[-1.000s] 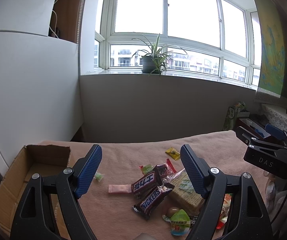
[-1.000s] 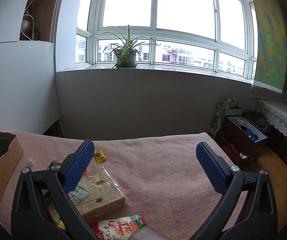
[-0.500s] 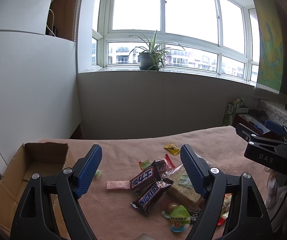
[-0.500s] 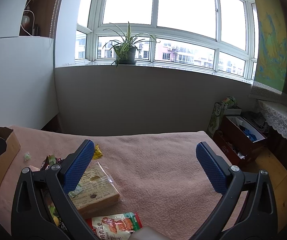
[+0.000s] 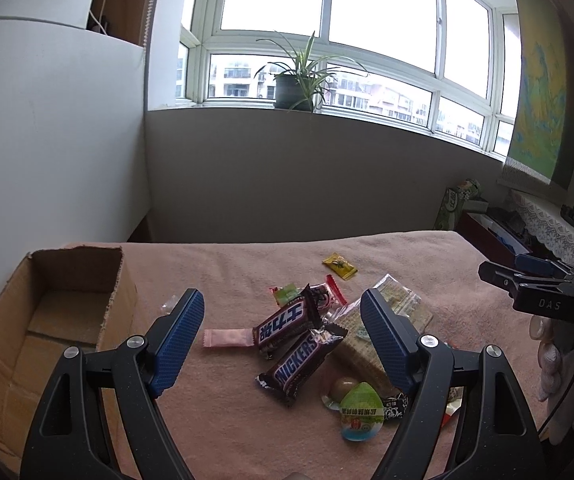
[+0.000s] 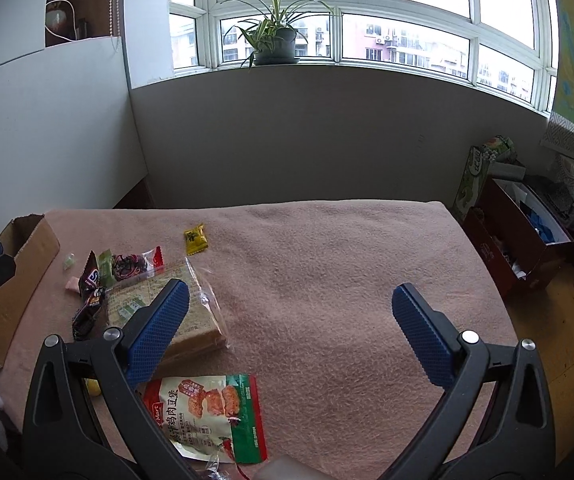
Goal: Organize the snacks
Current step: 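Move both tools down toward the snack pile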
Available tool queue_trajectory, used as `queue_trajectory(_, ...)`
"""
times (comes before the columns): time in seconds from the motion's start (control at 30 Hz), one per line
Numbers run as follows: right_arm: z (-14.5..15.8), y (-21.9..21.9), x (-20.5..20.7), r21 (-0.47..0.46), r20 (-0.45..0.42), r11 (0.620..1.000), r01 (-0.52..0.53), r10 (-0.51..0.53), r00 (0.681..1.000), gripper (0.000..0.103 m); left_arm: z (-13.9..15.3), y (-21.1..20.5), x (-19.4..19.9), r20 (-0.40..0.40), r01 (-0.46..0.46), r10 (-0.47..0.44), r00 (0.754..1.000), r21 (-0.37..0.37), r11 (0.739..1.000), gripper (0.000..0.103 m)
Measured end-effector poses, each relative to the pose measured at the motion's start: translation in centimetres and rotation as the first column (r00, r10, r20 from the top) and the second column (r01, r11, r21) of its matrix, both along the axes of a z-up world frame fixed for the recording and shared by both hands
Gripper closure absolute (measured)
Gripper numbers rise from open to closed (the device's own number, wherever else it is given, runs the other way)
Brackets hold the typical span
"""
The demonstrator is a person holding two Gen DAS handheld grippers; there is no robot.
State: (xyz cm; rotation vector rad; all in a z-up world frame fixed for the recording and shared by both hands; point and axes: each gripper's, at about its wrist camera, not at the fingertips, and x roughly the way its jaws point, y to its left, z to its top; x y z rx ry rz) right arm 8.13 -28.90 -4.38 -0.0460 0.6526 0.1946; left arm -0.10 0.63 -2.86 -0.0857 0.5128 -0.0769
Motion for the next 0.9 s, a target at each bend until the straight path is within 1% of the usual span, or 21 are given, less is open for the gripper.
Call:
queue_trajectory(0.1, -0.6, -0.9, 0.1, 0.036, -0.04, 0.999, -0.019, 0.021, 0.999, 0.001, -0.3, 0.3, -0.2, -0.016, 0.006, -0.007, 1.0, -0.023, 1.0, 0.023)
queue_trajectory(0.17, -0.9, -1.5, 0.0, 0.074, -0.076, 0.997, -0.027, 0.033, 0.997, 0.007, -0.5, 0.4, -0.4, -0.024, 0.012, -0.013, 1.0, -0.031, 0.999, 0.023)
queue_trajectory(0.2, -1.0, -1.7, -0.3, 0.086, -0.091, 0.996, -0.028, 0.036, 0.995, 0.01, -0.6, 0.3, -0.5, -0.026, 0.017, -0.017, 0.999, -0.032, 0.999, 0.023)
queue_trajectory(0.3, -1.4, -2.1, -2.0, 0.101, -0.105, 0.994, -0.033, 0.044, 0.994, 0.01, -0.9, -0.1, -0.8, -0.039, 0.039, -0.041, 0.998, -0.034, 0.999, 0.023)
queue_trajectory(0.4, -2.1, -2.6, -4.1, 0.127, -0.124, 0.991, -0.046, 0.061, 0.99, 0.011, -1.6, -1.0, -1.1, -0.079, 0.092, -0.096, 0.992, -0.055, 0.994, 0.03)
queue_trajectory(0.5, -2.9, -3.0, -5.9, 0.183, -0.168, 0.981, -0.06, 0.091, 0.982, 0.022, -2.6, -2.3, -1.4, -0.114, 0.135, -0.14, 0.984, -0.052, 0.989, 0.033)
queue_trajectory(0.57, -3.1, -3.4, -6.9, 0.211, -0.193, 0.976, -0.051, 0.093, 0.977, 0.023, -3.0, -3.0, -1.7, -0.125, 0.155, -0.158, 0.979, -0.036, 0.987, 0.035)
queue_trajectory(0.63, -3.4, -3.4, -7.6, 0.192, -0.214, 0.981, -0.036, 0.078, 0.974, 0.023, -3.4, -3.6, -1.9, -0.138, 0.171, -0.173, 0.975, -0.029, 0.985, 0.038)
queue_trajectory(0.67, -3.5, -3.3, -7.8, 0.186, -0.228, 0.982, -0.036, 0.079, 0.97, 0.025, -3.6, -3.7, -1.9, -0.149, 0.18, -0.182, 0.972, -0.03, 0.983, 0.039)
queue_trajectory(0.73, -3.8, -3.3, -8.3, 0.208, -0.273, 0.977, -0.046, 0.103, 0.956, 0.032, -4.2, -4.1, -1.7, -0.168, 0.196, -0.197, 0.966, -0.025, 0.98, 0.041)
queue_trajectory(0.83, -4.4, -3.3, -8.7, 0.242, -0.343, 0.969, -0.046, 0.13, 0.93, 0.036, -4.9, -4.3, -1.7, -0.201, 0.216, -0.218, 0.955, -0.03, 0.976, 0.044)
queue_trajectory(0.9, -4.6, -3.3, -8.7, 0.256, -0.366, 0.966, -0.042, 0.137, 0.92, 0.037, -5.4, -4.3, -1.3, -0.226, 0.225, -0.228, 0.947, -0.039, 0.974, 0.05)
